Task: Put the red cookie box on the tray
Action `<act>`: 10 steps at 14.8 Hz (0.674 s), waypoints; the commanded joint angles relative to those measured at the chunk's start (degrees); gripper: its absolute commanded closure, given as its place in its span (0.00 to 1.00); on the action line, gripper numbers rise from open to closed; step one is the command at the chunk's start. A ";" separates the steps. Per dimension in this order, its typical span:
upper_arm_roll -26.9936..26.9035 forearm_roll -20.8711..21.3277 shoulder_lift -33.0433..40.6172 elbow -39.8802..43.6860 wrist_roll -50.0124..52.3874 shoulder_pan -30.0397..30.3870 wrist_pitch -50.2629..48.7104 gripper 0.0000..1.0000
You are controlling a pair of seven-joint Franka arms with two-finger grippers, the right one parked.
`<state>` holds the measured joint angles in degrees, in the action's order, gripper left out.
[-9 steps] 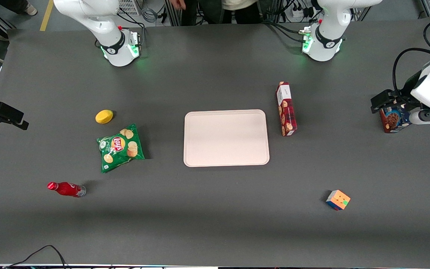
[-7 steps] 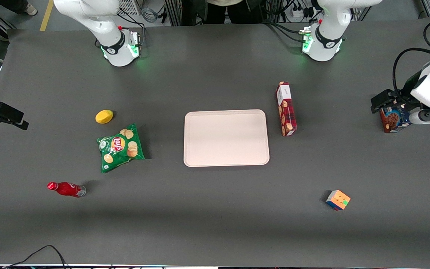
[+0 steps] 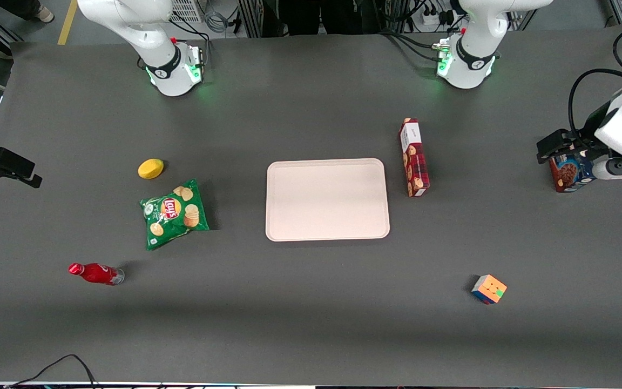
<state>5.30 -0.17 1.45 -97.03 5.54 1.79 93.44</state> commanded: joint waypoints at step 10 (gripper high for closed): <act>-0.20 0.08 1.10 0.26 -0.97 0.05 -2.55 0.00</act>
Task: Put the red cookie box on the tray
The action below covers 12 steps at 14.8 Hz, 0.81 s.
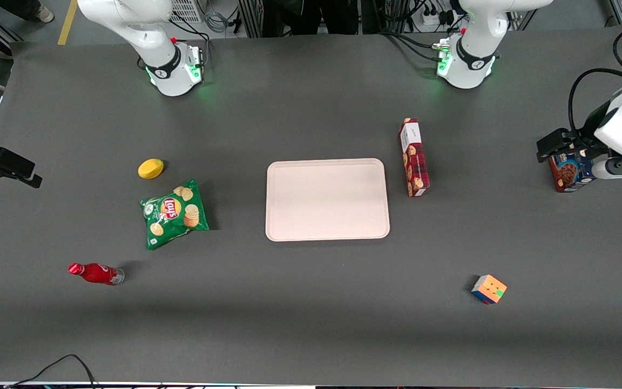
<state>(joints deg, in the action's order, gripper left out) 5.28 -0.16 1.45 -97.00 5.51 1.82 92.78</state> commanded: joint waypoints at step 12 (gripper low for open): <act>6.57 0.08 0.92 -0.82 8.98 -0.50 -2.78 0.00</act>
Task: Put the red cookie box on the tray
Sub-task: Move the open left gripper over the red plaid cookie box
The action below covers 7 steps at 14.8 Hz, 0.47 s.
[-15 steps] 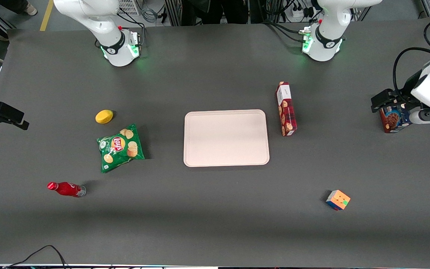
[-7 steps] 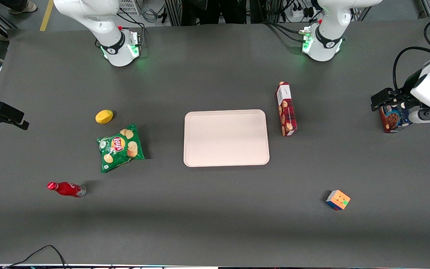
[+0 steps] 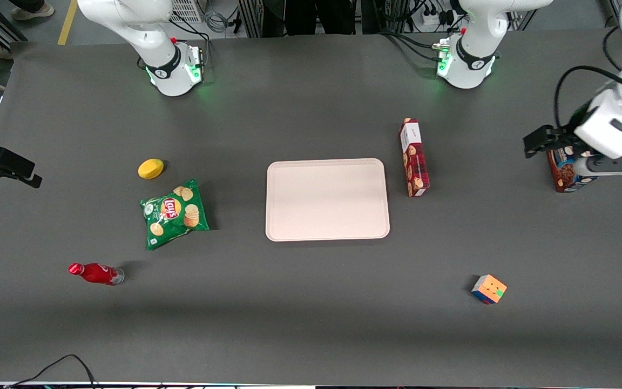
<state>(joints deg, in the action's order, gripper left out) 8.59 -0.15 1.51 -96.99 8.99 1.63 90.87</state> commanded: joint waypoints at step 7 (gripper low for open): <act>7.57 -4.95 7.61 -16.44 10.68 -0.40 7.01 0.00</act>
<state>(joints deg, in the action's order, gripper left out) 15.17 -3.29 2.19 -102.60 16.71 1.29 91.82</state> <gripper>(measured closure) 0.000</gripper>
